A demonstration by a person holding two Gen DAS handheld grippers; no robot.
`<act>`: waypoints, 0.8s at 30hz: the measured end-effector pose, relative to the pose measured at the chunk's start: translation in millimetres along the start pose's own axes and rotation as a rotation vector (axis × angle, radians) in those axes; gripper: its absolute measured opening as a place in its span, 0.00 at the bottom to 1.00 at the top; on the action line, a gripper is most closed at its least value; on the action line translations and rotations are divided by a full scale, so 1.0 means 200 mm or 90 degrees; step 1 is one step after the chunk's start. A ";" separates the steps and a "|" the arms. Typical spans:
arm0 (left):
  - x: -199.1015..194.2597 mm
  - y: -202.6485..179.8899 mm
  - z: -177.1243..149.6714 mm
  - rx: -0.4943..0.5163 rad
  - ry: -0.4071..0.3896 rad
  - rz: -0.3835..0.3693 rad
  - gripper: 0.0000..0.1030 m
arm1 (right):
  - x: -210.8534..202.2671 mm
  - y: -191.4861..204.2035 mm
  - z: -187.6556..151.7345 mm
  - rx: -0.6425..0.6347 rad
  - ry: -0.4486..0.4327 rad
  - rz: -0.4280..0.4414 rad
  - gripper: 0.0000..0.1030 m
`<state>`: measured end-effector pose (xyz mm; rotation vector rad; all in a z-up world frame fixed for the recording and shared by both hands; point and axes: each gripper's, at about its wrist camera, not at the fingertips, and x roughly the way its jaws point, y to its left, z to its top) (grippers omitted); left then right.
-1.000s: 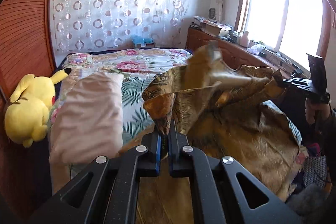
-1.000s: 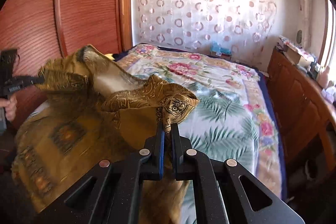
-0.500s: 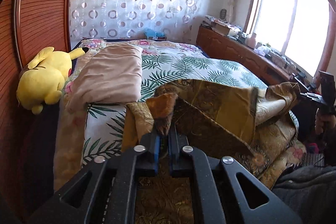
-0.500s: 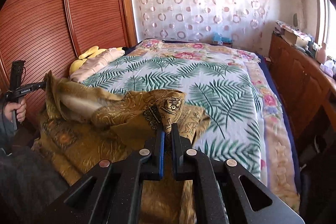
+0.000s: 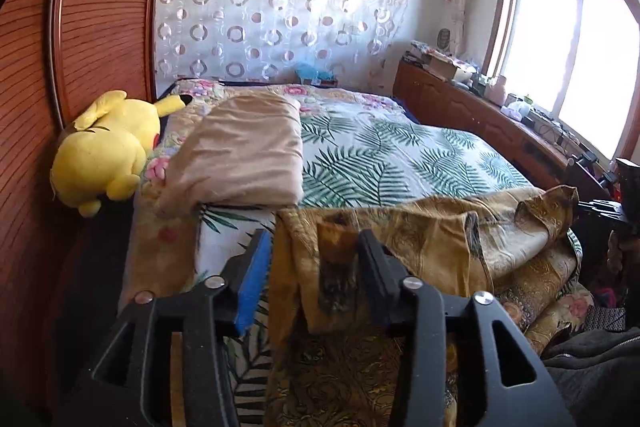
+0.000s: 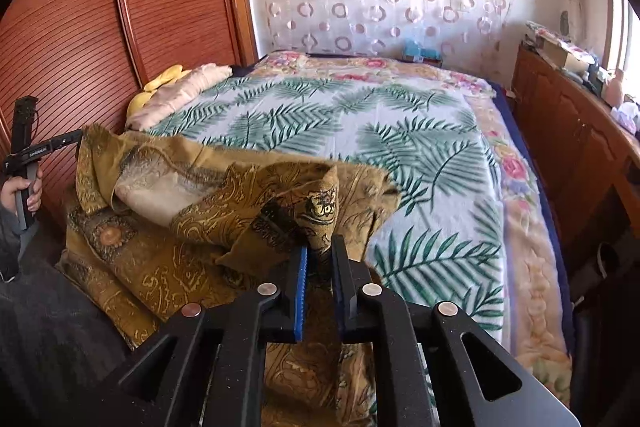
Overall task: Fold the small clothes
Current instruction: 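Lift the hem with both grippers and fold it toward the collar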
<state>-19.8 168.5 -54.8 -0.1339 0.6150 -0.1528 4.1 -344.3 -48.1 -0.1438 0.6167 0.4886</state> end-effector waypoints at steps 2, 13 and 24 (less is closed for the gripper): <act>0.00 0.02 0.02 -0.002 -0.004 0.011 0.65 | -0.02 0.00 0.00 0.001 -0.012 -0.006 0.22; 0.12 0.06 0.17 0.010 -0.016 0.019 0.76 | 0.09 -0.03 0.13 -0.009 -0.039 -0.055 0.31; 0.42 0.08 0.26 0.063 0.068 0.027 0.76 | 0.38 -0.02 0.23 -0.024 0.014 -0.043 0.32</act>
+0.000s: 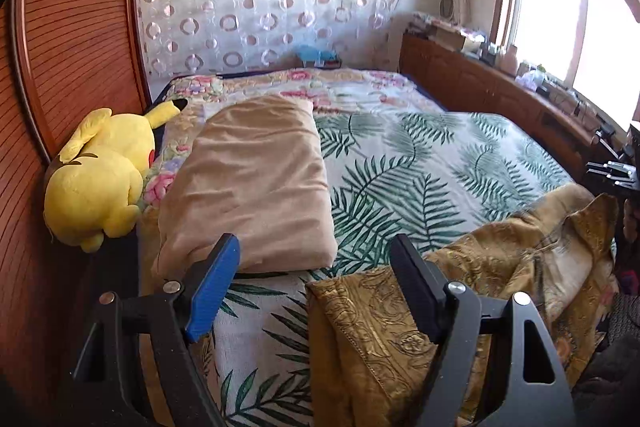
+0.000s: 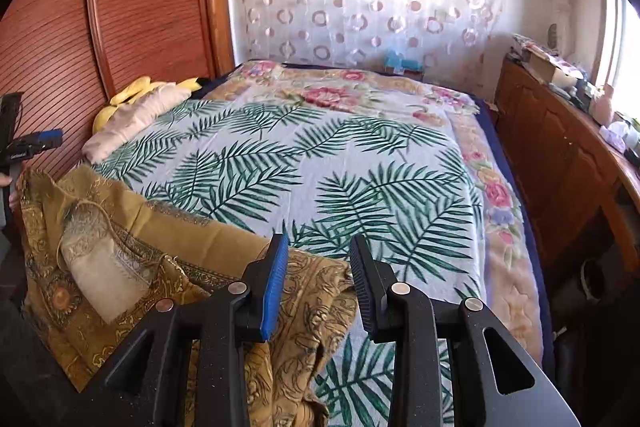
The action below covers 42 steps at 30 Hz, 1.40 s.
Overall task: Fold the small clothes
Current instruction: 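Open both grippers and release the folded golden shirt on the bed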
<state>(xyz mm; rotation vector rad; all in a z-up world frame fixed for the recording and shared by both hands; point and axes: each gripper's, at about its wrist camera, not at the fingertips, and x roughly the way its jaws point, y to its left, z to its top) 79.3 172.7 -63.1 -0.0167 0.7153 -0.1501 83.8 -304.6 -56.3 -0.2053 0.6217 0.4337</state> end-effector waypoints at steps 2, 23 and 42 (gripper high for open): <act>0.05 0.00 -0.02 0.001 0.021 -0.002 0.76 | 0.02 0.01 0.01 -0.012 0.013 -0.006 0.32; 0.22 0.02 -0.19 -0.028 0.112 0.008 0.76 | 0.20 -0.05 0.00 0.000 0.085 0.004 0.59; 0.21 0.02 -0.20 -0.015 0.103 -0.014 0.70 | 0.27 -0.10 -0.05 0.033 0.098 0.037 0.61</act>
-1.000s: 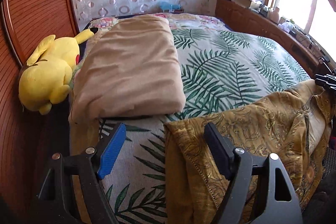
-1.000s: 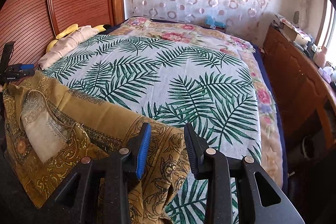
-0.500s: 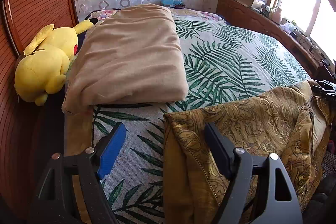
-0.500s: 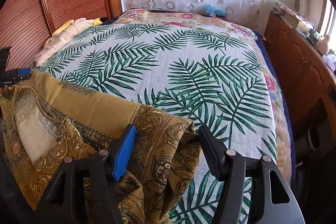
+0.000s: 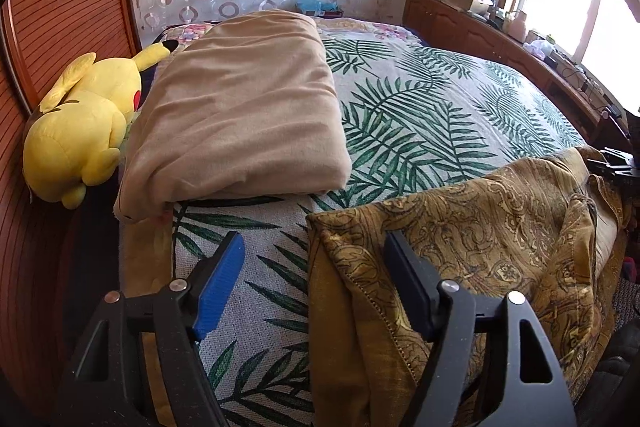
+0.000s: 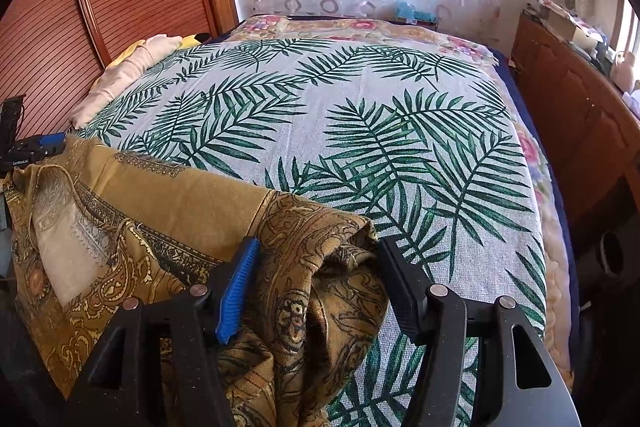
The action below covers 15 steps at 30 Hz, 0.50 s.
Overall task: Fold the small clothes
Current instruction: 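Open both grippers and release the folded golden shirt on the bed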
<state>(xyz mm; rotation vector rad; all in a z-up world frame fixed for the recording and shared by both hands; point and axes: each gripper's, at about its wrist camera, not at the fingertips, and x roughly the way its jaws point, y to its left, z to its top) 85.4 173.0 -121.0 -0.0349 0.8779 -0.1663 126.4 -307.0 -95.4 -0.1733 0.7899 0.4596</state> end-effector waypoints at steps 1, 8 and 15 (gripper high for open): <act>0.00 0.00 0.00 0.001 -0.001 0.000 0.69 | 0.00 0.00 0.00 0.000 0.002 -0.003 0.61; 0.00 -0.01 0.00 0.004 -0.001 0.002 0.68 | 0.03 -0.02 0.02 0.014 -0.003 -0.012 0.69; -0.02 -0.04 -0.01 0.016 -0.004 -0.055 0.23 | 0.01 0.02 -0.01 -0.009 -0.006 0.026 0.30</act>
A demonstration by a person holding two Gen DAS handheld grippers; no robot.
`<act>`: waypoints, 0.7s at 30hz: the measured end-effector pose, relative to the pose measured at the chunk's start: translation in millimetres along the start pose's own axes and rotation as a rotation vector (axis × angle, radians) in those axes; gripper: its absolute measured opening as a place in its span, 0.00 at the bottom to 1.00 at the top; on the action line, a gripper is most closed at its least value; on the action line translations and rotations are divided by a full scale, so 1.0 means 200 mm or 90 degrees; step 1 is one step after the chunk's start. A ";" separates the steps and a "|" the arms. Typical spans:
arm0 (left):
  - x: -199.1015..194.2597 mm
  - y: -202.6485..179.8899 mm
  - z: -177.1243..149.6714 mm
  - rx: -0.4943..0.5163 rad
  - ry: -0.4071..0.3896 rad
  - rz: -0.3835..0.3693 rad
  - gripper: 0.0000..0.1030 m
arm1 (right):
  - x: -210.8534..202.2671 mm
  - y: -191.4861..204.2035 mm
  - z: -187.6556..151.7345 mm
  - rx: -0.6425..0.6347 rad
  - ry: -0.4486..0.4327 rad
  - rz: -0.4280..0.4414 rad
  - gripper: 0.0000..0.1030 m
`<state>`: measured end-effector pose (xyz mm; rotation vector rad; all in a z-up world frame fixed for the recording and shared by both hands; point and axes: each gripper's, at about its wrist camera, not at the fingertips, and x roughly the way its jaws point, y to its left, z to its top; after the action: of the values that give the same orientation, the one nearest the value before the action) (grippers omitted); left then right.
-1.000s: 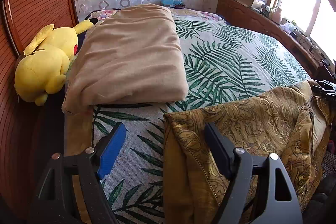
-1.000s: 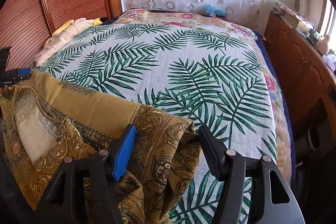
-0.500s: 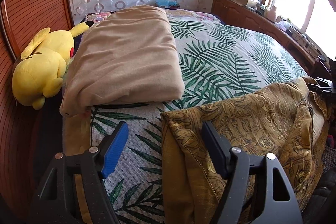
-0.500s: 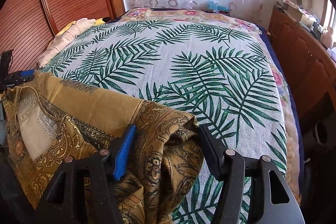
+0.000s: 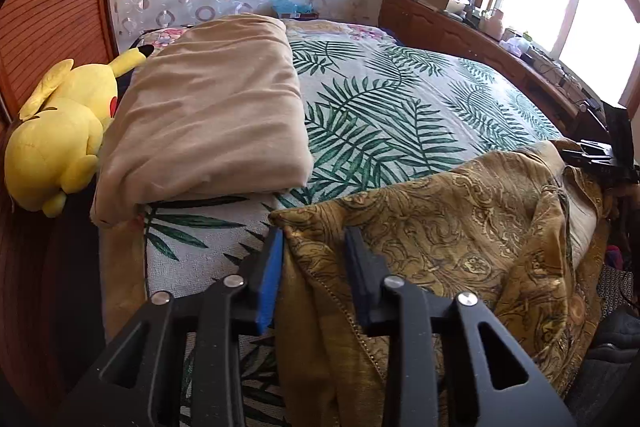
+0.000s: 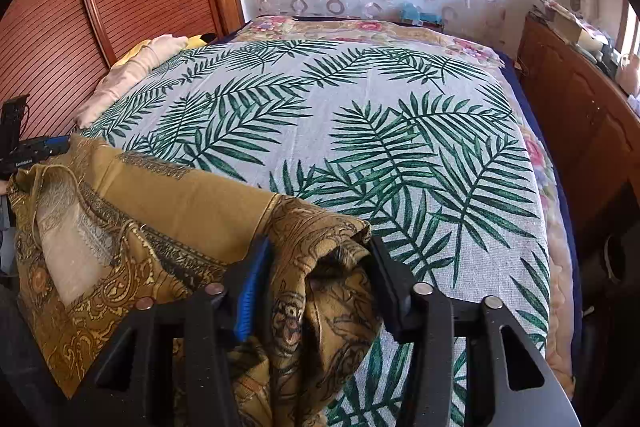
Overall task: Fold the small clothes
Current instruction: 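Open both grippers and release the folded golden shirt on the bed, then grasp the golden shirt edge with both grippers and lift it high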
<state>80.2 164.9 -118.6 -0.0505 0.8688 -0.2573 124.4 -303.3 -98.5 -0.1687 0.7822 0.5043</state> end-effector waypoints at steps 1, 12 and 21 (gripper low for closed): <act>0.00 0.00 0.00 -0.002 0.002 0.001 0.18 | 0.00 0.01 -0.01 0.003 0.002 0.026 0.21; -0.42 -0.16 0.03 0.000 -0.151 -0.056 0.05 | -0.37 0.10 -0.06 -0.006 -0.106 0.034 0.13; -0.83 -0.30 0.17 0.035 -0.286 -0.145 0.05 | -0.86 0.21 -0.03 -0.032 -0.184 0.021 0.12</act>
<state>-9.4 145.5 36.7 -0.1512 0.4082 -0.4630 -2.4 -333.1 21.6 -0.1254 0.4916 0.5651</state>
